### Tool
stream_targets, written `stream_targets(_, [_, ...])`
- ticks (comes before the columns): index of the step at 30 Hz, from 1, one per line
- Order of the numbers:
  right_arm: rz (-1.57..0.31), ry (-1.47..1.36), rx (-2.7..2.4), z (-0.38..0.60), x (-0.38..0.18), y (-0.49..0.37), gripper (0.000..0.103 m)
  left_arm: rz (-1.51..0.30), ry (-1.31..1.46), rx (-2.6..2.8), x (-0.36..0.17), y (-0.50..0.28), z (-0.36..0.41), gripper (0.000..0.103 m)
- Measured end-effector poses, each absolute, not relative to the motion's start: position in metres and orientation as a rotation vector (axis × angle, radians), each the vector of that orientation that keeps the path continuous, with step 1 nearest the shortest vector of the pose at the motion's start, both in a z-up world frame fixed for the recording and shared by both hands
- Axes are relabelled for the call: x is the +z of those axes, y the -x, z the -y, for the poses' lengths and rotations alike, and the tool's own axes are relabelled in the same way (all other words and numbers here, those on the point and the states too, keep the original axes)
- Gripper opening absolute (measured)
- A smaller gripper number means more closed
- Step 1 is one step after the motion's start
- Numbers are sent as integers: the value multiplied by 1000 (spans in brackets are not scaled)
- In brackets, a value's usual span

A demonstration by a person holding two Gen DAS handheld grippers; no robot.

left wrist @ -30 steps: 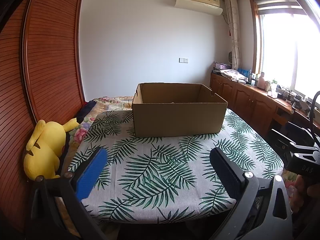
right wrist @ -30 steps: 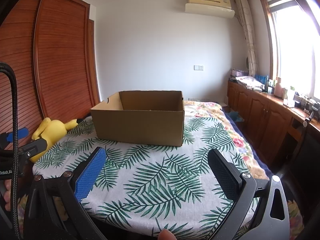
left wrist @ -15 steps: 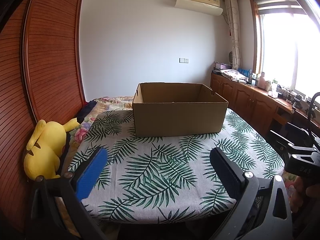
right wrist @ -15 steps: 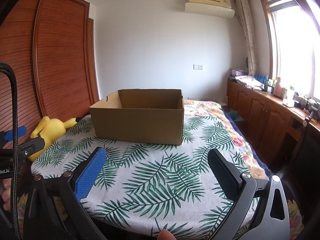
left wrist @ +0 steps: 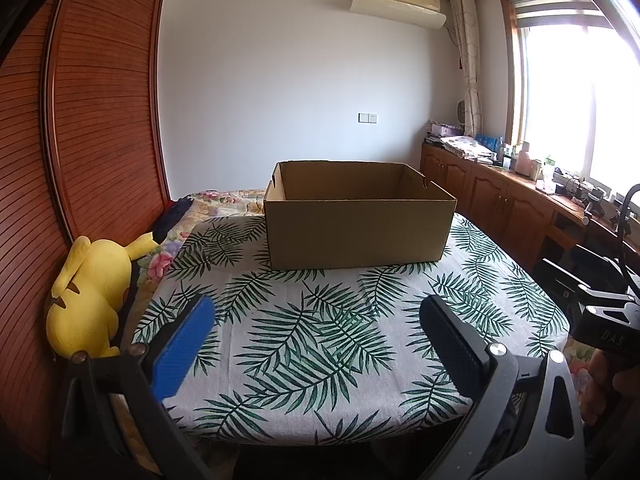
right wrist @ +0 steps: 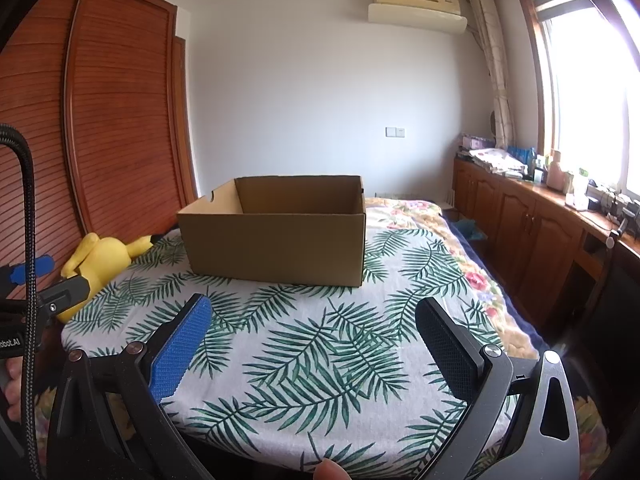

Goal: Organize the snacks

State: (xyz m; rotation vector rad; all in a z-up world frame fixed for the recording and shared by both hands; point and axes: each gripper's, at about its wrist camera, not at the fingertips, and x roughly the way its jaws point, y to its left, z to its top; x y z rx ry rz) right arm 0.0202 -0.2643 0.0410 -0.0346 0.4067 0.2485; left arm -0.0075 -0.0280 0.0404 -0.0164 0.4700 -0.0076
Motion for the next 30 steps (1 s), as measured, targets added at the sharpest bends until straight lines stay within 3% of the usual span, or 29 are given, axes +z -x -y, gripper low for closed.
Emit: stream_targets(30, [-410, 29, 243, 265, 38, -22, 103, -464, 15, -6, 41, 9, 26, 103])
